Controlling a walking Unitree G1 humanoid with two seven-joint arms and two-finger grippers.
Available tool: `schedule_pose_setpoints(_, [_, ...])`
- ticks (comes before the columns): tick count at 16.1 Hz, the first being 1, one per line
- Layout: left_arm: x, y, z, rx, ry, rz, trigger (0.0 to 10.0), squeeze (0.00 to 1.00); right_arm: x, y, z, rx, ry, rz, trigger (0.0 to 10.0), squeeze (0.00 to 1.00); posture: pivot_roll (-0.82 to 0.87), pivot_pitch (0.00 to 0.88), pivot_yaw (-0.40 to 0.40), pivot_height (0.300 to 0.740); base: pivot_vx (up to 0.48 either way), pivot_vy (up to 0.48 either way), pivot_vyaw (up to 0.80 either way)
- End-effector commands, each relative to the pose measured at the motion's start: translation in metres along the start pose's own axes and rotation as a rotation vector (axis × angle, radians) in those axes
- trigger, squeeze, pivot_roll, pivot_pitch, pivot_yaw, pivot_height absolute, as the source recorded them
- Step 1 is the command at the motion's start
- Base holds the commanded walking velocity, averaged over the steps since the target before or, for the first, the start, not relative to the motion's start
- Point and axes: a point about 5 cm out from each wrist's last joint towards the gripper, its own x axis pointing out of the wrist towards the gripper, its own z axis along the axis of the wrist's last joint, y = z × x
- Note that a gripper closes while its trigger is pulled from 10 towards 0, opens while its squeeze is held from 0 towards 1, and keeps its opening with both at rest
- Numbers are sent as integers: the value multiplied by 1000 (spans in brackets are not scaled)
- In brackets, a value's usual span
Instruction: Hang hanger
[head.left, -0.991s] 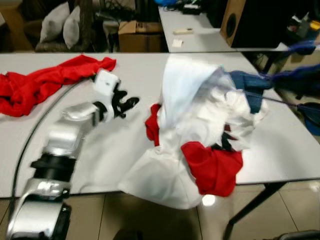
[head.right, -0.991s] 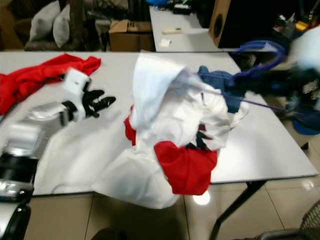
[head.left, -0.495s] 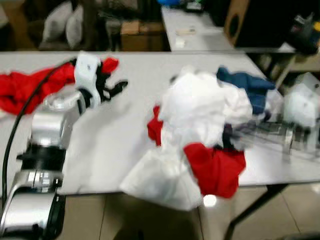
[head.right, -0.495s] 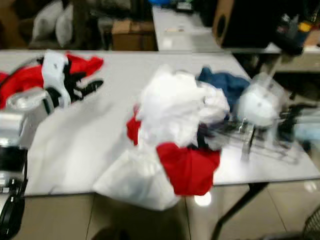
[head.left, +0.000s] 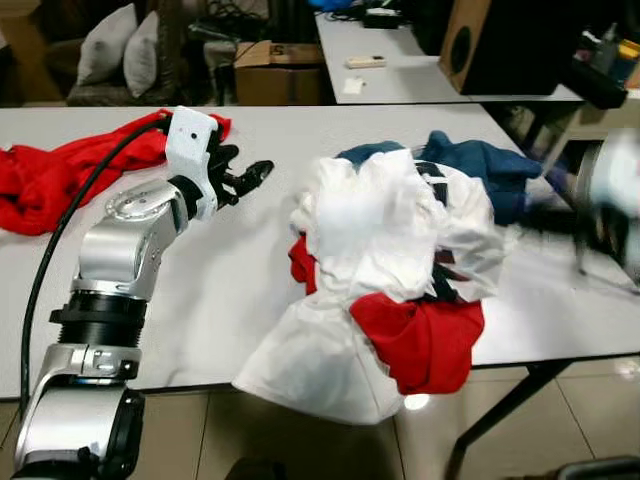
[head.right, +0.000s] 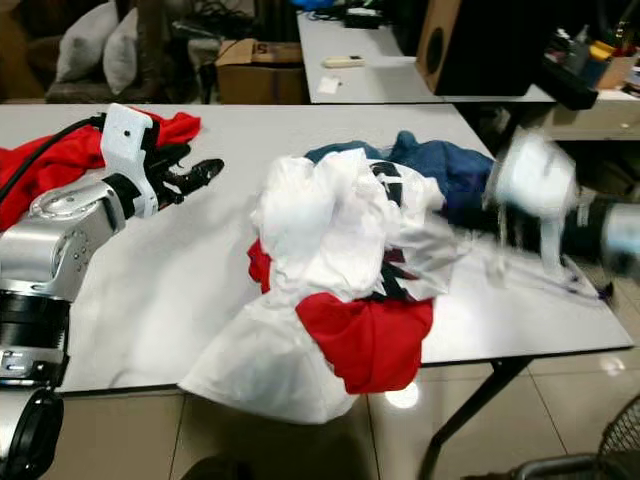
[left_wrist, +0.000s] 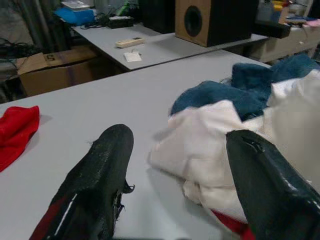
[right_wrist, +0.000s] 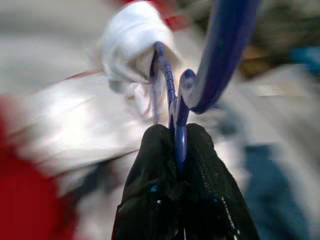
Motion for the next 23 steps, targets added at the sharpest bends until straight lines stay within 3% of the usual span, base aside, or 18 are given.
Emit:
schedule_pose_setpoints(1, [0,5,3,5,-10,47,10000,0,-7,-24,4,30,-14,-212,10000,0,8,0,12,740,0,0,0])
schedule_pose_setpoints(2, [0,7,2,-1,-10,69,10000,0,-6,-25,8,109,-69,-221,10000,0,8,0,12,740,0,0,0])
schedule_pose_setpoints(3, [0,7,2,-1,-9,72,10000,0,-4,-13,8,124,-82,-139,10000,0,12,0,9,740,0,0,0])
schedule_pose_setpoints(4, [-1,3,-1,-3,-4,56,10000,0,-1,11,6,76,-76,-7,10000,0,13,0,10,740,0,0,0])
schedule_pose_setpoints(7, [-3,-5,-11,20,8,75,10000,0,5,29,-2,171,-44,31,10000,0,14,0,11,740,0,0,0])
schedule_pose_setpoints(9, [-5,-9,-14,23,16,71,10000,0,1,53,-6,195,0,176,10000,0,14,0,15,740,0,0,0])
schedule_pose_setpoints(10, [-6,-10,-17,22,27,67,10000,0,-6,72,-3,182,-20,309,10000,0,15,0,16,740,0,0,0])
schedule_pose_setpoints(13, [-11,-11,-18,12,31,61,10000,0,-10,67,1,242,-73,244,10000,0,12,0,25,740,0,0,0])
schedule_pose_setpoints(15, [-15,-9,-19,29,26,97,10000,0,-11,61,3,266,-103,126,10000,0,14,0,25,740,0,0,0])
schedule_pose_setpoints(17, [-21,-14,-19,60,-8,129,10000,0,-4,40,-6,343,-131,-199,10000,0,17,0,21,740,0,0,0])
schedule_pose_setpoints(18, [-23,-19,-20,100,-10,134,10000,0,1,38,-13,406,-135,-347,10000,0,22,0,19,740,0,0,0])
schedule_pose_setpoints(20, [-25,-25,-22,122,-30,147,10000,0,11,51,-25,474,-120,-512,10000,0,22,0,26,740,0,0,0])
schedule_pose_setpoints(23, [-26,-28,-31,122,-3,163,10000,0,30,77,-24,589,-154,-543,10000,0,12,0,41,740,0,321,0])
